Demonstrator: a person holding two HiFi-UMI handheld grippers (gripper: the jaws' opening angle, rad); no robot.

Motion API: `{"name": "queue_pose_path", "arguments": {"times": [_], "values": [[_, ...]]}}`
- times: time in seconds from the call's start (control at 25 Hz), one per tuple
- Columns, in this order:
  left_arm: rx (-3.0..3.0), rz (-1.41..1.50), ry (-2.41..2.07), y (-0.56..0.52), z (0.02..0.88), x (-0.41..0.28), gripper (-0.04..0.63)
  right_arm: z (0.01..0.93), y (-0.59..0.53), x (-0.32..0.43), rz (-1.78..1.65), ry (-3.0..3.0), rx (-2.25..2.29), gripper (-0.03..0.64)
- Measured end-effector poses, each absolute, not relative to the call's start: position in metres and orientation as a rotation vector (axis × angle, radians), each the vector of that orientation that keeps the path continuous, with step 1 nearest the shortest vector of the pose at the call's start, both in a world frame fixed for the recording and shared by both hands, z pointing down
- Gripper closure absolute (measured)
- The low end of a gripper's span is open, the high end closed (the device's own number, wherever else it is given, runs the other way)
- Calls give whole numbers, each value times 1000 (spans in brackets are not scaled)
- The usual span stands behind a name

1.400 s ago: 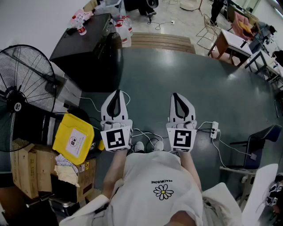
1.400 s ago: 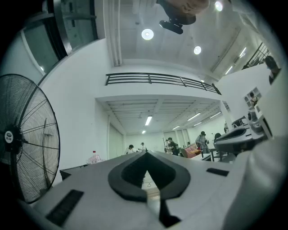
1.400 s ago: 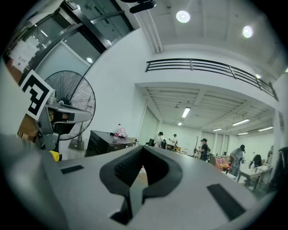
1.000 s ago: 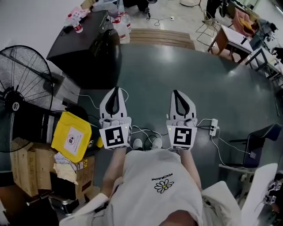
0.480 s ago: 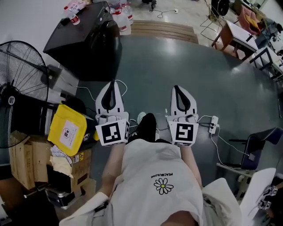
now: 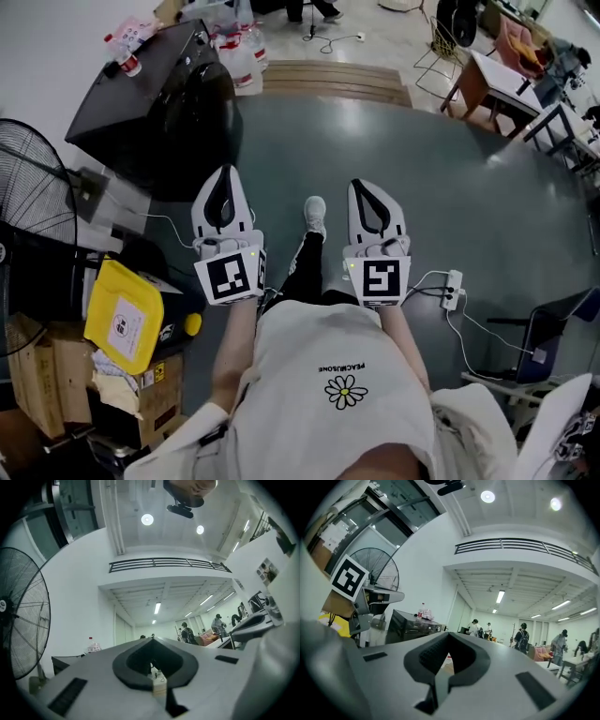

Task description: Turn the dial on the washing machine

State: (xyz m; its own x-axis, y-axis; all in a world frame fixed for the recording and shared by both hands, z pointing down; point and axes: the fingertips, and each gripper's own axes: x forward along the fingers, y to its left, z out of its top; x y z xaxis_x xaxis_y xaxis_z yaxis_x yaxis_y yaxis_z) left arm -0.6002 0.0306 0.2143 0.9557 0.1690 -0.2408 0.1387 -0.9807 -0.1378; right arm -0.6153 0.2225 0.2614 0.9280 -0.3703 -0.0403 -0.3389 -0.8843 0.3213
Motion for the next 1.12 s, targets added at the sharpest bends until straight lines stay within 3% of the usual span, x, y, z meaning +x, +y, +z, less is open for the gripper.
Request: {"name": "queue_pose_path", "arguments": {"times": [0.28, 0.8, 1.12], "values": [[-3011, 288, -208, 33, 231, -481, 597, 279, 212, -496, -42, -641, 2763, 612], [-2970, 218, -128, 20, 188, -212, 597, 239, 183, -222, 27, -797, 2830, 612], [-3022, 213, -46, -1, 173, -144, 597, 212, 153, -135, -44, -868, 2772, 612]]}}
